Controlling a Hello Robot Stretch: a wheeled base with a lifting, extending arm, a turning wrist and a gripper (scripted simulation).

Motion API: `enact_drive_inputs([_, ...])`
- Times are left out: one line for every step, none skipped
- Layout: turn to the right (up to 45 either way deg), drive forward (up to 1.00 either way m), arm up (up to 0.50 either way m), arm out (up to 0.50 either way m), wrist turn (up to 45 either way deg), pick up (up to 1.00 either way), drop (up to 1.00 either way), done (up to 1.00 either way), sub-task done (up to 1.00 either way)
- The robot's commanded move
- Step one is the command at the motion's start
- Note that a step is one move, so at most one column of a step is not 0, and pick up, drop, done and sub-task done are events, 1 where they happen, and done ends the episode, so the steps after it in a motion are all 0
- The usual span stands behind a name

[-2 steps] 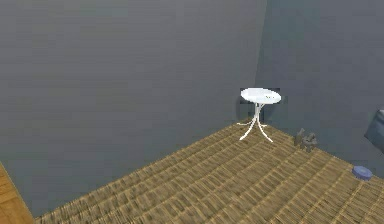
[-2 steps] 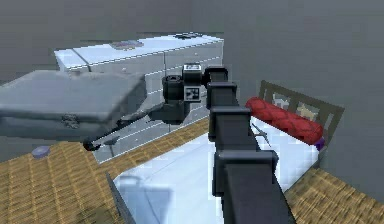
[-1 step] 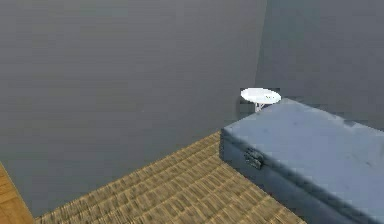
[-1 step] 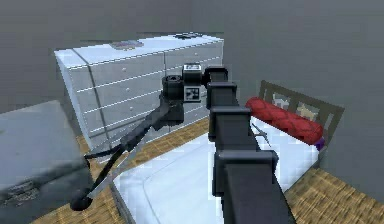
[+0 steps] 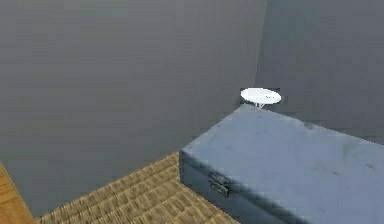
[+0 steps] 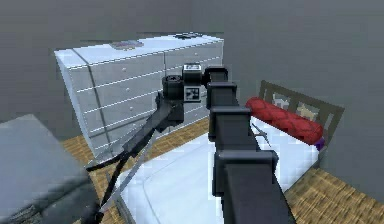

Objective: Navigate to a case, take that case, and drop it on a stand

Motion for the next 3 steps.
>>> enact_drive_inputs([0.0,0.0,0.0,-0.26,0.0,0.0,0.0,0.0,0.0])
enact_drive_inputs([-45.0,0.0,0.0,0.0,0.0,0.0,0.0,0.0,0.0])
enact_drive_inputs([-45.0,0.0,0.0,0.0,0.0,0.0,0.0,0.0,0.0])
